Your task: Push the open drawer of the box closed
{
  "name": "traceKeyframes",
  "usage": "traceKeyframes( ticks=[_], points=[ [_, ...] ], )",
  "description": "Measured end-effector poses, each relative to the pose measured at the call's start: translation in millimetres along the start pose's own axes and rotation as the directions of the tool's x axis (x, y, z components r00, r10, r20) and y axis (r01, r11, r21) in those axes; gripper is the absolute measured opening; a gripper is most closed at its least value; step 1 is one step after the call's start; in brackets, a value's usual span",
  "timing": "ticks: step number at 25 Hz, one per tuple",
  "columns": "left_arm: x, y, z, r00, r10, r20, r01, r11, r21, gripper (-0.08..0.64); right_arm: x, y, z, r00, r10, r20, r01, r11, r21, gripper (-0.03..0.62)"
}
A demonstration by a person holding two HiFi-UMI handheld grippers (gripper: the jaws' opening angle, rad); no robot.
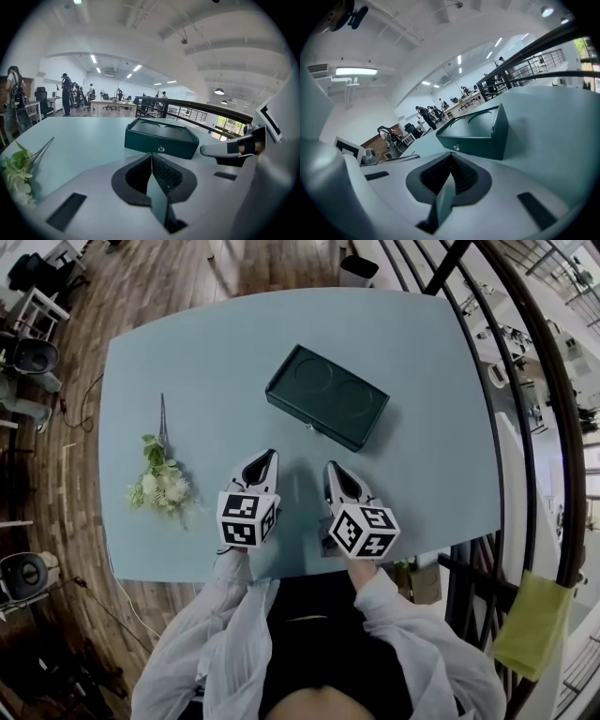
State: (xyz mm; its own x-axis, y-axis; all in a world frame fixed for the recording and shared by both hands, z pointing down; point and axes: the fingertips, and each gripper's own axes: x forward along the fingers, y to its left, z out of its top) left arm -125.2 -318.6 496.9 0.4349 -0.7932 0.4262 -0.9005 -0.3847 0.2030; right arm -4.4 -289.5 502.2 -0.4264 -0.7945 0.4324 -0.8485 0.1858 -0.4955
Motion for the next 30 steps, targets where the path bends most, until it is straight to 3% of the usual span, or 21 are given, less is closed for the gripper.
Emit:
traceKeyframes(
  ticks=[15, 20, 30],
  points=[
    [-84, -36, -8, 0.994, 0.056, 0.097, -0.050, 0.996, -0.067, 0.017, -78, 13, -9, 0.997, 0.076, 0.029, -0.070, 0.983, -0.168, 0.006],
    [-115, -52, -9, 0.989, 0.059, 0.136, -0.052, 0.997, -0.054, 0.017, -108, 14, -7, 0.995, 0.088, 0.052, -0.074, 0.972, -0.225, 0.005],
    [-151, -80, -12, 0.982, 0.043, 0.185, -0.040, 0.999, -0.019, 0.017, -159, 9, -3, 0.991, 0.112, 0.079, -0.089, 0.964, -0.252, 0.006]
  ],
)
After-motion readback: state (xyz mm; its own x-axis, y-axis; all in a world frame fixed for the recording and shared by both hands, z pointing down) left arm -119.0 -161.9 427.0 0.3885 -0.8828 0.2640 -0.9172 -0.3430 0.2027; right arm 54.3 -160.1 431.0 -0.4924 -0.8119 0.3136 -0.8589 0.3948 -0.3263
